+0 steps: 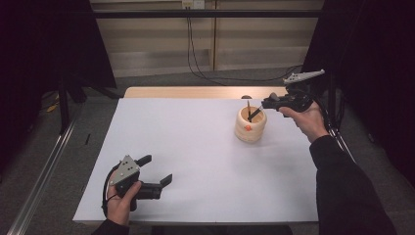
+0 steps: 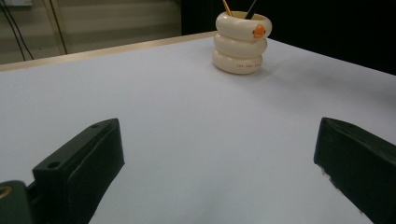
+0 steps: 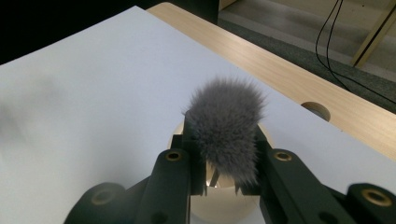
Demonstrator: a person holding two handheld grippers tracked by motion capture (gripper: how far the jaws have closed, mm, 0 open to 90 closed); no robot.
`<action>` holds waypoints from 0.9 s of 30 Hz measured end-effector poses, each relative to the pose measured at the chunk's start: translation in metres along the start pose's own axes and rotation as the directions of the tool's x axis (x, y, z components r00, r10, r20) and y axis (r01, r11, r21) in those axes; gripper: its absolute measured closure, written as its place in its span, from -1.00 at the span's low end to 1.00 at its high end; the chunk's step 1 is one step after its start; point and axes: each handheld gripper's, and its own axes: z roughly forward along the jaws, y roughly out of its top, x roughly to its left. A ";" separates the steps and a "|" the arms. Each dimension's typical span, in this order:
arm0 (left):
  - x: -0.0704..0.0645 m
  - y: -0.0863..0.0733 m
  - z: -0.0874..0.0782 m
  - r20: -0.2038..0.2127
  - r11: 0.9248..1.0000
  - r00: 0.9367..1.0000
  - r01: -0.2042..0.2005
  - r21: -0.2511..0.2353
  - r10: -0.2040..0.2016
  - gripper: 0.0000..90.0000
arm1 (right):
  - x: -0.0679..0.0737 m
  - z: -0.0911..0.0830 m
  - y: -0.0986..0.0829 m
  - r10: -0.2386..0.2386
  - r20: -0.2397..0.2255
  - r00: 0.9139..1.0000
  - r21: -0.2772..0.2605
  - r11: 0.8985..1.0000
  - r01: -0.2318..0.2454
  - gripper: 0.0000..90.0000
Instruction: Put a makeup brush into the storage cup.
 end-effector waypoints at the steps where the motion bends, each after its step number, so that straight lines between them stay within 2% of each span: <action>1: 0.000 0.000 0.000 0.001 1.000 1.000 -0.002 0.001 0.002 -0.97 | 0.000 0.001 -0.001 0.001 -0.002 1.000 0.004 1.000 -0.001 0.72; 8: 0.001 0.000 -0.001 -0.001 1.000 1.000 0.000 0.000 0.000 -0.97 | -0.002 0.012 -0.009 0.018 0.009 1.000 0.037 0.999 -0.018 0.72; 12: 0.002 0.000 0.000 -0.004 1.000 1.000 -0.001 0.000 0.001 -0.97 | -0.002 0.017 -0.010 0.004 0.007 1.000 0.051 0.999 -0.004 0.72; 16: 0.001 0.000 0.000 -0.001 1.000 1.000 0.005 -0.004 -0.005 -0.97 | -0.002 0.023 -0.013 0.012 0.014 1.000 0.065 0.998 -0.013 0.72; 27: 0.002 0.000 0.000 -0.008 1.000 1.000 0.001 0.004 -0.001 -0.97 | -0.005 0.032 -0.029 0.036 0.019 0.999 0.078 0.996 -0.037 0.71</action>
